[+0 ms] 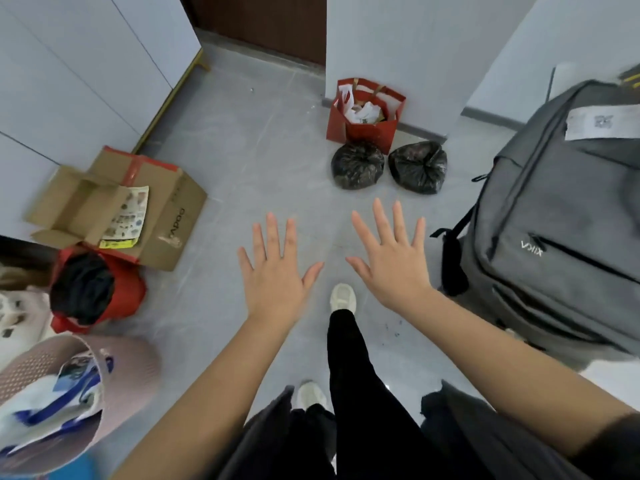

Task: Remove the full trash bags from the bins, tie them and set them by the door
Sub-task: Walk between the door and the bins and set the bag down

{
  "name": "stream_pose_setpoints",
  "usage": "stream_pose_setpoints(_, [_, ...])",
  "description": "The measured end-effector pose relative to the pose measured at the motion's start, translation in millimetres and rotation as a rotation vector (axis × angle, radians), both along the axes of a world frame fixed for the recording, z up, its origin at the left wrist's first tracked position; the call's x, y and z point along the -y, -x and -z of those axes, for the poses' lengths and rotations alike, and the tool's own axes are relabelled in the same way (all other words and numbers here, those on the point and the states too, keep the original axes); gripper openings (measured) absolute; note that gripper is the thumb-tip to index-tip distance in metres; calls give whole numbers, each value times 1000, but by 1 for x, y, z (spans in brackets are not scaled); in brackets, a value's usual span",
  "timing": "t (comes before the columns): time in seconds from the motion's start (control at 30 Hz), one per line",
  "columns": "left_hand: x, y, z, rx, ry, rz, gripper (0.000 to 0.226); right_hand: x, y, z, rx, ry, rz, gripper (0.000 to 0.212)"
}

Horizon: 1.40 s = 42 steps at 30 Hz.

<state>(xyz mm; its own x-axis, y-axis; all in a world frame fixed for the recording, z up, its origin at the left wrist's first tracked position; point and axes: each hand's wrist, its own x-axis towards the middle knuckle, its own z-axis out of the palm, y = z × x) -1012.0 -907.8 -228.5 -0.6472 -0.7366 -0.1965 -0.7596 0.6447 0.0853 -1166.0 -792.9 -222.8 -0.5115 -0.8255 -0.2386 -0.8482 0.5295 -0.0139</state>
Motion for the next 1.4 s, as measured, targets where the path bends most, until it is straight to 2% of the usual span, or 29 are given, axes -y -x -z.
stream_pose_setpoints(0.17, [-73,-72,-20,-15,31,-19,79,-59,-71,-15,-4,26,-72,69])
stream_pose_setpoints(0.37, [-158,-113,-28,-15,48,-94,79,-130,-105,-22,-14,25,-182,69])
stream_pose_setpoints(0.67, [-328,-114,-7,-51,60,-259,77,-281,-99,-5,-42,17,-314,69])
stream_pose_setpoints(1.4, [-731,-110,-31,-74,114,-394,71,-645,-93,-27,-56,77,-460,67])
